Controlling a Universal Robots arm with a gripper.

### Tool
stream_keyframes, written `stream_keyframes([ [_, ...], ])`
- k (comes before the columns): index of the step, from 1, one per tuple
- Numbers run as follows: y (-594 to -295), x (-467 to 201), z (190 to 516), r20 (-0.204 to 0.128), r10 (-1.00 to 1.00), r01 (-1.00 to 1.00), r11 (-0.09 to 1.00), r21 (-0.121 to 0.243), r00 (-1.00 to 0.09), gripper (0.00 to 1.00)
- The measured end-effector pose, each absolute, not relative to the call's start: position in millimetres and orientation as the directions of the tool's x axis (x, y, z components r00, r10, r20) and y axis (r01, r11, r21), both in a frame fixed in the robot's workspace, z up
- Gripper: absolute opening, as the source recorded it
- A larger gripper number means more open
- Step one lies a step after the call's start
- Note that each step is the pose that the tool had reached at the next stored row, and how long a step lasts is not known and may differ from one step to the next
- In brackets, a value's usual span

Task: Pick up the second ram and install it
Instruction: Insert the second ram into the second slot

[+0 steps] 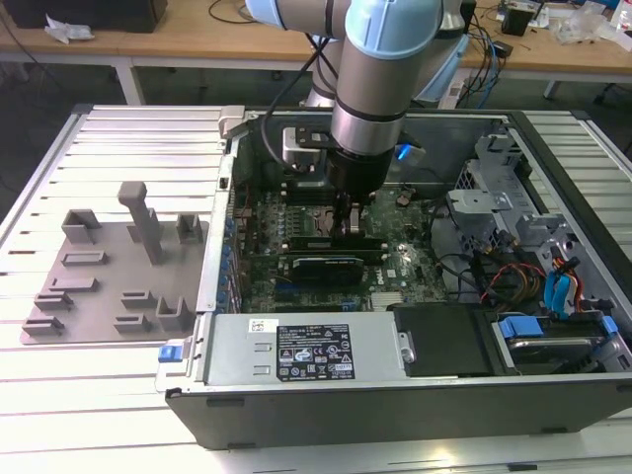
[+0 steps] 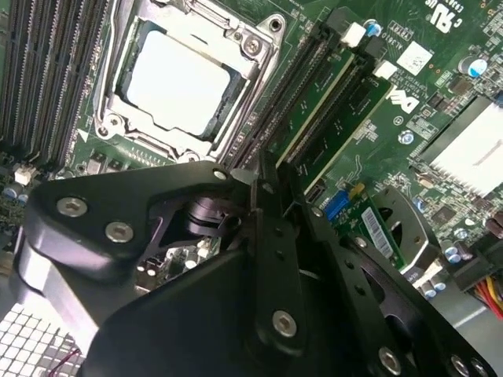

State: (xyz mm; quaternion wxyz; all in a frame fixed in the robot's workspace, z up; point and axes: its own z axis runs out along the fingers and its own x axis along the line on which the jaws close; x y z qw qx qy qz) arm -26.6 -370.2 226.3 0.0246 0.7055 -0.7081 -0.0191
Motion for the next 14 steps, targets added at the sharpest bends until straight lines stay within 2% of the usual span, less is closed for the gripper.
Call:
stream_keyframes([
  [10, -370.3, -26.6, 256.1, 0.008, -1.000, -0.998, 0.004, 0.062, -0.003, 0.18],
  [11, -370.3, -26.6, 256.3, 0.008, -1.000, -0.998, 0.004, 0.062, -0.003, 0.16],
  [12, -370.3, -26.6, 256.4, 0.008, -1.000, -0.998, 0.004, 0.062, -0.003, 0.08],
  [14, -370.3, -26.6, 256.6, 0.008, -1.000, -0.998, 0.004, 0.062, -0.003, 0.08],
])
